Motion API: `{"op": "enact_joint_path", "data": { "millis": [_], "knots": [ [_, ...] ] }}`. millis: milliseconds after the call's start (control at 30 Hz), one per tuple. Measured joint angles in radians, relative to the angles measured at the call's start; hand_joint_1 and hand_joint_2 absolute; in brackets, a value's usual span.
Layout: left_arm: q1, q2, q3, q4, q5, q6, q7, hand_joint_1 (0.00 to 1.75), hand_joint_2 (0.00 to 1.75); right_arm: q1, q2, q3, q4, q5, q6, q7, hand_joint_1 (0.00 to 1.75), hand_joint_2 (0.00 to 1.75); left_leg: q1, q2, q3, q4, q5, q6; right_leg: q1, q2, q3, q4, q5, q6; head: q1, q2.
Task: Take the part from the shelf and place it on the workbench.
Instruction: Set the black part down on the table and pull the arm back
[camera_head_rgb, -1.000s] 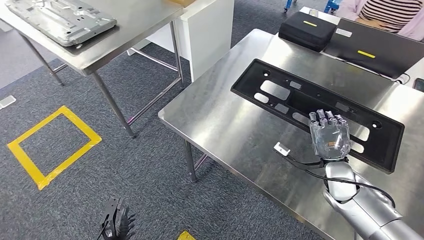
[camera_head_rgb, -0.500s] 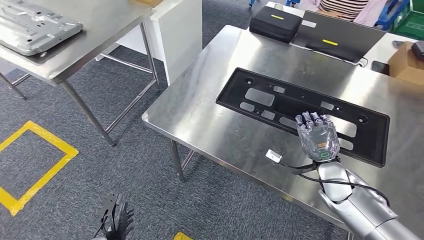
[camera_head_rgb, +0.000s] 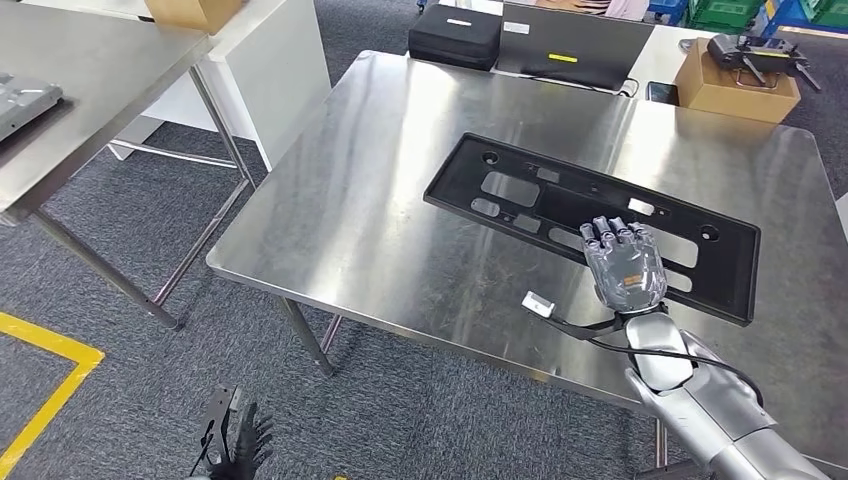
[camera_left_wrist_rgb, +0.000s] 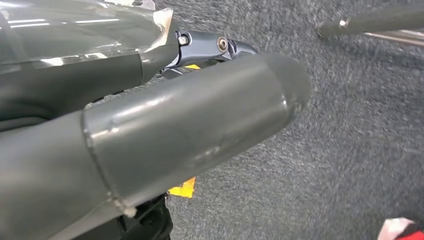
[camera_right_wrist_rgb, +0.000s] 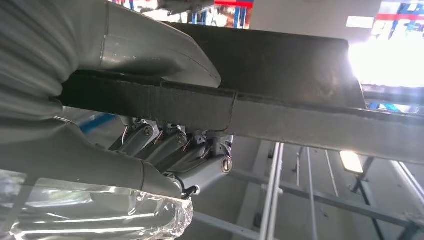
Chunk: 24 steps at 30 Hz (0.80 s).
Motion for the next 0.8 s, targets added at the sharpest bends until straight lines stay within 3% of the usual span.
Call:
{"op": "enact_joint_path", "data": {
  "millis": [100, 167, 233, 400, 800],
  "knots": [
    [-0.003, 0.002, 0.0, 0.0, 0.002, -0.007, -0.004, 0.0, 0.0, -0.005, 0.004, -0.001, 0.009, 0.0, 0.0, 0.003, 1.75, 1.75, 0.002, -0.008, 0.085, -0.193, 0.096, 0.006, 0.003, 0.014, -0.002, 0.005, 0.0, 0.002, 0.0, 0.0],
    [-0.005, 0.003, 0.0, 0.0, 0.002, -0.008, -0.004, 0.0, 0.0, -0.01, 0.005, -0.003, 0.013, 0.0, 0.0, 0.005, 1.75, 1.75, 0.001, -0.013, 0.105, -0.245, 0.111, 0.006, 0.013, 0.018, -0.008, 0.009, -0.001, 0.005, 0.001, 0.0],
    [-0.005, 0.002, 0.0, 0.001, 0.002, -0.008, -0.005, 0.0, 0.0, -0.012, 0.005, -0.005, 0.017, 0.0, 0.0, 0.006, 1.75, 1.75, -0.004, -0.013, 0.102, -0.247, 0.116, 0.006, 0.018, 0.018, -0.012, 0.01, 0.0, 0.007, 0.002, 0.0],
    [-0.008, 0.004, 0.0, 0.003, 0.002, -0.008, -0.005, 0.0, 0.0, -0.023, 0.011, -0.002, 0.033, 0.0, 0.0, 0.014, 1.75, 1.75, -0.016, -0.017, 0.098, -0.246, 0.12, 0.018, 0.013, 0.015, -0.012, 0.002, 0.006, 0.018, 0.001, 0.0],
    [-0.015, 0.004, 0.0, 0.006, 0.002, -0.018, -0.005, 0.0, 0.0, -0.057, 0.053, -0.016, 0.135, 0.0, 0.0, -0.023, 1.75, 1.75, -0.017, -0.018, 0.095, -0.246, 0.123, 0.023, 0.012, 0.015, -0.013, -0.001, 0.011, 0.025, 0.001, 0.0]
  ]
}}
